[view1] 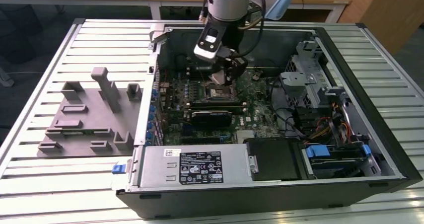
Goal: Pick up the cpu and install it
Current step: 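Place the cpu into insertion slot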
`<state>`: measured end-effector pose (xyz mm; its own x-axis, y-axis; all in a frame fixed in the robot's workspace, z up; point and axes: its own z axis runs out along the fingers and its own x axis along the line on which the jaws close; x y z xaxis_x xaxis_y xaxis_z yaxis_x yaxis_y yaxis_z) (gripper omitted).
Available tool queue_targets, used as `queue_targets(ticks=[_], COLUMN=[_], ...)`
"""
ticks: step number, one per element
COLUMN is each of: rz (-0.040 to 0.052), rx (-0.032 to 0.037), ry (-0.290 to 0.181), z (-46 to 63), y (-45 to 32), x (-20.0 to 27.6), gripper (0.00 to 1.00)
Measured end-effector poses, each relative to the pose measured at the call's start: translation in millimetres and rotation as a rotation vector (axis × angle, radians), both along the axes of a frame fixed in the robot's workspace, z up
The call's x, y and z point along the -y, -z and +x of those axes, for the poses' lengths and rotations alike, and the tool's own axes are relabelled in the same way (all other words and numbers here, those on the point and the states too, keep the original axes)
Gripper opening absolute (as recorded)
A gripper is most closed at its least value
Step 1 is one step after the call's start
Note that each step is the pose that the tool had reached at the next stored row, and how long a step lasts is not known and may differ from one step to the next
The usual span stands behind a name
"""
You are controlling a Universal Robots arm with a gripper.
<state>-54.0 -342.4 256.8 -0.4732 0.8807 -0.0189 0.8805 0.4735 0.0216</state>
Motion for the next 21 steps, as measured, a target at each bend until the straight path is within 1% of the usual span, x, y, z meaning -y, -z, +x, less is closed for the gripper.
queue_targets(ticks=[21], rz=[0.0], rx=[0.0001], ry=[0.383], z=[0.0], y=[1.9], x=[0.0], gripper=[0.54])
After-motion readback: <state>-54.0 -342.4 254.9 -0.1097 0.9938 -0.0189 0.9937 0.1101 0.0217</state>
